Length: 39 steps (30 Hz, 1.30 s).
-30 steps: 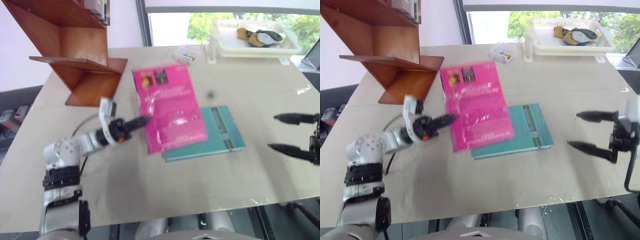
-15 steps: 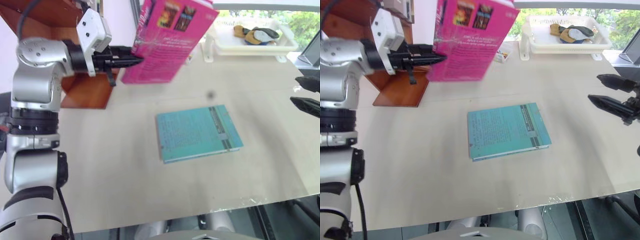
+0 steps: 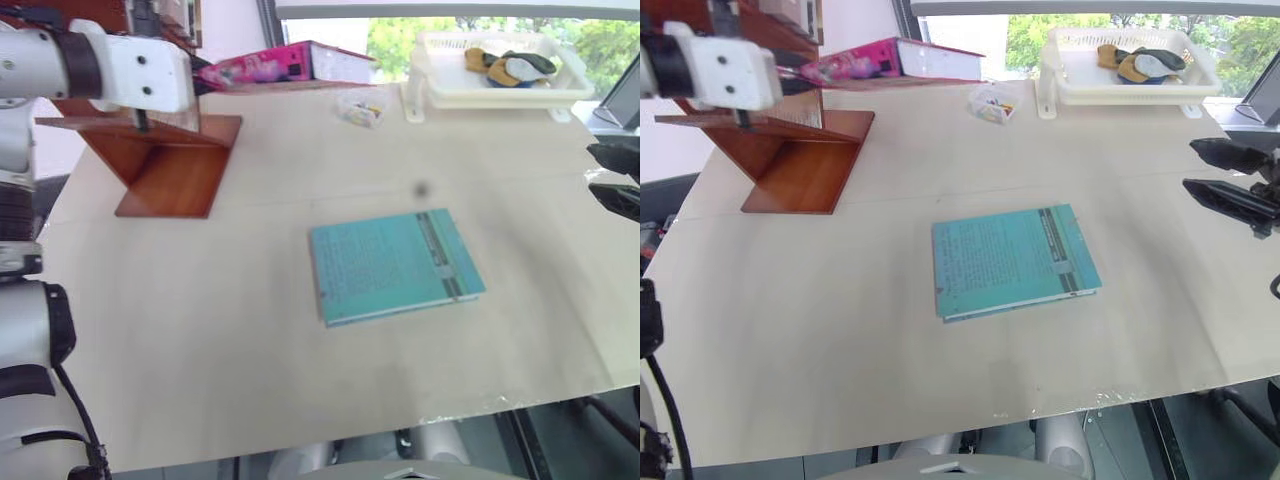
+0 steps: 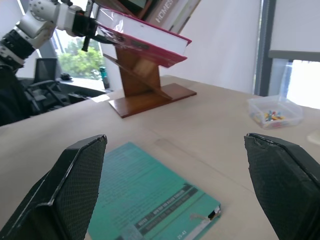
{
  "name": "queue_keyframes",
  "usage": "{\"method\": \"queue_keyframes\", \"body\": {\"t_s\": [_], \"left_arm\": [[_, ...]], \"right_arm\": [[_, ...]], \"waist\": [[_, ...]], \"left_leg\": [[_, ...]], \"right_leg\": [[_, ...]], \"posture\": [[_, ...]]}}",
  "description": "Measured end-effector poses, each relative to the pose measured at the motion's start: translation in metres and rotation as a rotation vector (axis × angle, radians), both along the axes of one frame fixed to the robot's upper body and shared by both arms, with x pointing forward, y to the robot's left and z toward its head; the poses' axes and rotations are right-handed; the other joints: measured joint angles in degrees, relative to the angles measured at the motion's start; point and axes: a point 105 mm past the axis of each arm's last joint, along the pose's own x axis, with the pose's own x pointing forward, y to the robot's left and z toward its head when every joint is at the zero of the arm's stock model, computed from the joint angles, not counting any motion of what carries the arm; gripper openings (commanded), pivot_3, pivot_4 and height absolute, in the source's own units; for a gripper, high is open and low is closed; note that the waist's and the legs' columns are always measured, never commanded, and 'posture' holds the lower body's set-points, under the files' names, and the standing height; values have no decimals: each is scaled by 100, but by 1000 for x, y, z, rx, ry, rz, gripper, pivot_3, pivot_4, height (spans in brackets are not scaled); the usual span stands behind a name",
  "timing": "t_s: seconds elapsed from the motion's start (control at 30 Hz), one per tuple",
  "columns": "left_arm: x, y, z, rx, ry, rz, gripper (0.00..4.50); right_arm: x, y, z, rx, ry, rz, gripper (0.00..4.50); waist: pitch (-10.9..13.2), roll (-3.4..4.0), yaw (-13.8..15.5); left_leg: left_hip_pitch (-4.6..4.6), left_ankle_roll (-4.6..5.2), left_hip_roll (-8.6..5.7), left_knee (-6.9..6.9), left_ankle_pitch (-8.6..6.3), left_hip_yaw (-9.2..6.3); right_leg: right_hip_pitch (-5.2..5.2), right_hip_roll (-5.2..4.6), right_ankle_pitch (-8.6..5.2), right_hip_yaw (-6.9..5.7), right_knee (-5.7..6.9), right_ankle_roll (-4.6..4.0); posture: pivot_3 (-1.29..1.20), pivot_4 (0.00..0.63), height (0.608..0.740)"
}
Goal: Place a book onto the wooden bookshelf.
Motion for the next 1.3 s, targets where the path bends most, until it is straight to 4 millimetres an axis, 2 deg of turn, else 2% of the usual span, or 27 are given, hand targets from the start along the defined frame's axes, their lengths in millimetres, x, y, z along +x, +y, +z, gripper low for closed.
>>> {"method": "queue_keyframes", "body": {"t_s": [0.17,0.33,0.37,0.73,0.83,1.07,1.1,1.3], "left_arm": [[-3,8,7,36,-35,31,191],[-10,30,18,117,-65,132,191],[-11,29,21,122,-75,129,191],[-15,51,7,133,62,234,191],[-18,58,10,149,58,268,191],[-21,89,10,140,71,399,191],[-20,104,7,117,73,450,191],[-17,128,-4,104,60,506,191]], "right_arm": [[3,6,2,2,9,40,4500],[5,7,3,9,12,49,4500],[5,7,3,9,14,52,4500],[6,8,3,9,16,59,4500],[6,8,3,9,16,59,4500],[6,8,3,9,16,60,4500],[6,8,3,11,15,61,4500],[7,9,3,15,13,62,4500]], "waist": [[0,0,-1],[2,0,-26],[2,0,-23],[3,1,-35],[4,-2,-33],[4,-2,-33],[4,-2,-34],[4,-3,-34]], "left_leg": [[-1,0,0,4,0,-4],[-1,0,0,1,0,-3],[-1,0,0,3,0,-3],[1,1,0,8,0,1],[1,1,-1,9,0,0],[4,1,-1,10,0,2],[4,1,-1,11,0,2],[5,1,-2,11,0,2]], "right_leg": [[0,0,0,-4,7,0],[-4,2,0,-4,7,0],[-3,1,0,-4,8,0],[-4,2,-1,-2,40,0],[-4,2,-1,-2,39,0],[-4,2,-1,-2,39,1],[-4,3,-1,-2,40,0],[-4,1,-1,-3,55,1]], "posture": [[0,150,740],[0,150,740],[0,150,740],[0,150,740],[0,150,740],[0,150,740],[0,150,740],[0,150,740]]}}
